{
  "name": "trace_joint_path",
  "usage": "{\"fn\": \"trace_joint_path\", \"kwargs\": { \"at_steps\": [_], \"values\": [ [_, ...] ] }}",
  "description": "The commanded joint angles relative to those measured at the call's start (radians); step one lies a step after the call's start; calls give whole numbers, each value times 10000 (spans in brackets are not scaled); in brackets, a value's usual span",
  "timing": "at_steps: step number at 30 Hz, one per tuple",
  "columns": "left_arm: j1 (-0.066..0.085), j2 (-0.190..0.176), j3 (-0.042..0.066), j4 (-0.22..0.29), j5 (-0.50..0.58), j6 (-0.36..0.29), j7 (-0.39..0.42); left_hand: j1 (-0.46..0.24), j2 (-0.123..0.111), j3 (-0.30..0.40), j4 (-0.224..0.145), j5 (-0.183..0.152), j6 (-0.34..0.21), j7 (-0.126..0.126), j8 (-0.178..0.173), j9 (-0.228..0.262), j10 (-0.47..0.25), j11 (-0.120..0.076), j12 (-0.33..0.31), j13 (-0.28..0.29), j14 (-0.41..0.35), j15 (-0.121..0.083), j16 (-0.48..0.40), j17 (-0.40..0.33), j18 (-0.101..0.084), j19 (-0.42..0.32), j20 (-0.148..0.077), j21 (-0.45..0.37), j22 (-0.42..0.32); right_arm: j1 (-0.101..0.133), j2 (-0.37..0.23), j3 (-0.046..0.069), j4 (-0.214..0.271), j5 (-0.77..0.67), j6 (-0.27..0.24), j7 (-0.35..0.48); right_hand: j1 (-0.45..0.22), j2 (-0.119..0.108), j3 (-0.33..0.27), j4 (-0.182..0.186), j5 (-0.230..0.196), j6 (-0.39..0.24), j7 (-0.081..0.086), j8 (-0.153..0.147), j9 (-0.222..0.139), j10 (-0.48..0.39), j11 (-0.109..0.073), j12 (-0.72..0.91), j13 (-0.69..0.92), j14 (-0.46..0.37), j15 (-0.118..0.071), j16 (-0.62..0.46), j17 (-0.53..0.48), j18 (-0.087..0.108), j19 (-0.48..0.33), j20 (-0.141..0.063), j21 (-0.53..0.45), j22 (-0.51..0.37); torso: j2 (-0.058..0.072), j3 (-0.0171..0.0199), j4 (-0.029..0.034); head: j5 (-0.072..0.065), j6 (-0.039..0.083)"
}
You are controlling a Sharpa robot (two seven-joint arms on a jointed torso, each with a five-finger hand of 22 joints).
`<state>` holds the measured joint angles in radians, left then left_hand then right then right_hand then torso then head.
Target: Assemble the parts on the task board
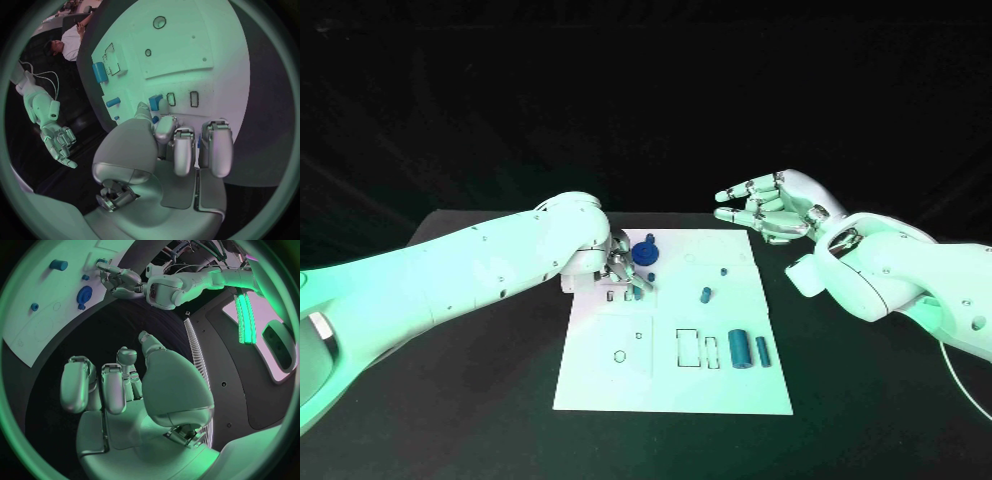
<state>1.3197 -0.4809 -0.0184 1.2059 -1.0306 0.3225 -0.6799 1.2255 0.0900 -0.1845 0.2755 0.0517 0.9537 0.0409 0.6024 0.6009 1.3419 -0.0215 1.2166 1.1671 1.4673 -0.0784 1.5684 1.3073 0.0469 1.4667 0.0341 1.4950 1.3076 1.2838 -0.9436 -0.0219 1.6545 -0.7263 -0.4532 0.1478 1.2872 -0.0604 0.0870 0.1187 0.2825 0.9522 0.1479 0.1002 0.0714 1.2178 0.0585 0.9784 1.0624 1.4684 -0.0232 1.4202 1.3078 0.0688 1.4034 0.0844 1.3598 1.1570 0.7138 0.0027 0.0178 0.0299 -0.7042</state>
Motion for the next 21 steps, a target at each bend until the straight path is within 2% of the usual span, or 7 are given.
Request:
{"fn": "trace_joint_path", "kwargs": {
  "at_steps": [1, 7, 16, 19, 21],
  "values": [
    [4, 38, -3, -34, 31, 214, 95, 250, 67, 65, -111, -24, -77, 6, 74, 56, 37, -55, 51, 19, 1035, -64, 24, 2635, -187, 493, -84, 40, 1440, -3, 9, 0, 8, -54, 192, -9, 23, 80, -46, -7, 42, -20, 5, 58, 9, -56, 12, -45, -8, 522, 45, -45, 438, 141, -96, -1, -58, -5, -1, 3, 8, -14, -15],
    [3, 47, -7, -70, 38, 277, 107, 976, 279, 499, -508, -18, -165, -47, 82, 181, 36, -104, 42, 30, 1035, -99, 24, 2635, -190, 496, -107, 49, 1462, -4, 10, -1, 6, -55, 218, -13, 34, 88, -45, -12, 47, -19, 4, 61, 9, -55, 11, -43, -8, 521, 44, -47, 436, 142, -97, -1, -60, -6, -4, 2, 2, -9, -35],
    [3, 49, -11, -84, 89, 504, 99, 1538, 274, 926, -862, -15, -222, -93, 23, 264, 25, -145, 12, 33, 1035, -136, 24, 2635, -191, 494, -142, 53, 1479, -6, 23, -5, 1, -53, 275, -7, 40, 95, -45, -14, 50, -19, 4, 63, 9, -52, 10, -36, -4, 523, 43, -43, 443, 142, -97, -1, -61, -6, 1, 3, 10, -17, -83],
    [3, 37, -12, -85, 95, 436, 112, 2342, 438, 1658, -1322, 17, -375, -123, -154, 231, -47, -201, -82, -10, 1035, -193, 24, 2635, -188, 489, -202, 48, 1479, -7, 29, -6, -1, -52, 280, 0, 40, 95, -45, -14, 50, -19, 4, 63, 9, -52, 10, -36, -4, 523, 43, -43, 443, 142, -97, -1, -61, -6, -2, 2, 8, -15, -89],
    [3, 22, -12, -83, 119, 341, 138, 2564, 344, 2406, -1466, 80, -434, -48, -298, 220, -85, -137, -179, -59, 1035, -166, 24, 2635, -189, 484, -203, 44, 1481, -7, 32, -6, -3, -52, 283, 5, 40, 95, -45, -14, 50, -19, 4, 63, 9, -52, 10, -36, -4, 523, 43, -43, 443, 142, -97, -1, -61, -6, -4, 2, 5, -13, -96]
  ]
}}
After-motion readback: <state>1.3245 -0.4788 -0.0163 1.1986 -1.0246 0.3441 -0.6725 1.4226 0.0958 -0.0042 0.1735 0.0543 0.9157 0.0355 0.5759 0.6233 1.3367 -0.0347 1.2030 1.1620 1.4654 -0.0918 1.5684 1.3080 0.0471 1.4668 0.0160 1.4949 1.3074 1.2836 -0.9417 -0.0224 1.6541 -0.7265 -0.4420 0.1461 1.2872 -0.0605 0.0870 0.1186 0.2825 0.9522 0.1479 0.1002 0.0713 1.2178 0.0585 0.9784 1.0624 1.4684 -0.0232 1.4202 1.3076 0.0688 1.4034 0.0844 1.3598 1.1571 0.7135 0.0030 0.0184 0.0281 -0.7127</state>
